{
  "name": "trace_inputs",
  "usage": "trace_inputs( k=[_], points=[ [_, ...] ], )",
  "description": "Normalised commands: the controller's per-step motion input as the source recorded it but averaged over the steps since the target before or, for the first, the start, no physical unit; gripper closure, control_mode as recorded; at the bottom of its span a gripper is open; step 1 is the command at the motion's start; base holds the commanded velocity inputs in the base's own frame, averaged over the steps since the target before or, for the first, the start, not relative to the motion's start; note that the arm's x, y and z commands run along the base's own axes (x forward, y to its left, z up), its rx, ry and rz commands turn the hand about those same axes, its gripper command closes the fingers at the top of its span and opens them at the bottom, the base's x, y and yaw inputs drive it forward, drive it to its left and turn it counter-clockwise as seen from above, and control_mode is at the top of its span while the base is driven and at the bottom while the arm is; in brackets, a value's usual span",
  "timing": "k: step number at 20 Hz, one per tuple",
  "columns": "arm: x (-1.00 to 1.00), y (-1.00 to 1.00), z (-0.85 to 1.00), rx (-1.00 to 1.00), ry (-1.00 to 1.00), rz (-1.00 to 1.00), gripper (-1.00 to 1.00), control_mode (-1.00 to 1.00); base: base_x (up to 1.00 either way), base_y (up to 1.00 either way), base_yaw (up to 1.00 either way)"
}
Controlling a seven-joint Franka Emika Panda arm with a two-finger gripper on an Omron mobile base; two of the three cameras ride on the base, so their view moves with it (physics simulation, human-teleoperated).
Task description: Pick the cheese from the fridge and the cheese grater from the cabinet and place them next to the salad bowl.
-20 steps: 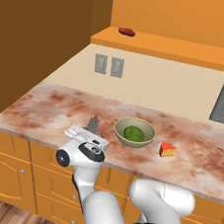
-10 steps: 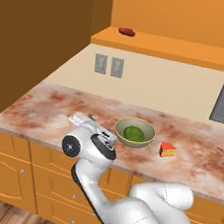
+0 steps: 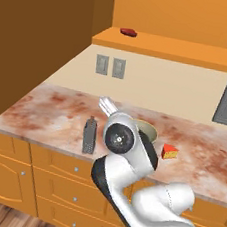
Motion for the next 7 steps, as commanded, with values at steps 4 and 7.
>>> trace_inputs(
  k=[4,7],
  points=[
    [-1.00,-0.36,1.00,0.46,-0.09,0.00,-1.00,-1.00,0.00,0.00,0.00],
    [-1.00,-0.26,1.00,0.47,-0.04,0.00,-1.00,-1.00,0.00,0.00,0.00]
  ],
)
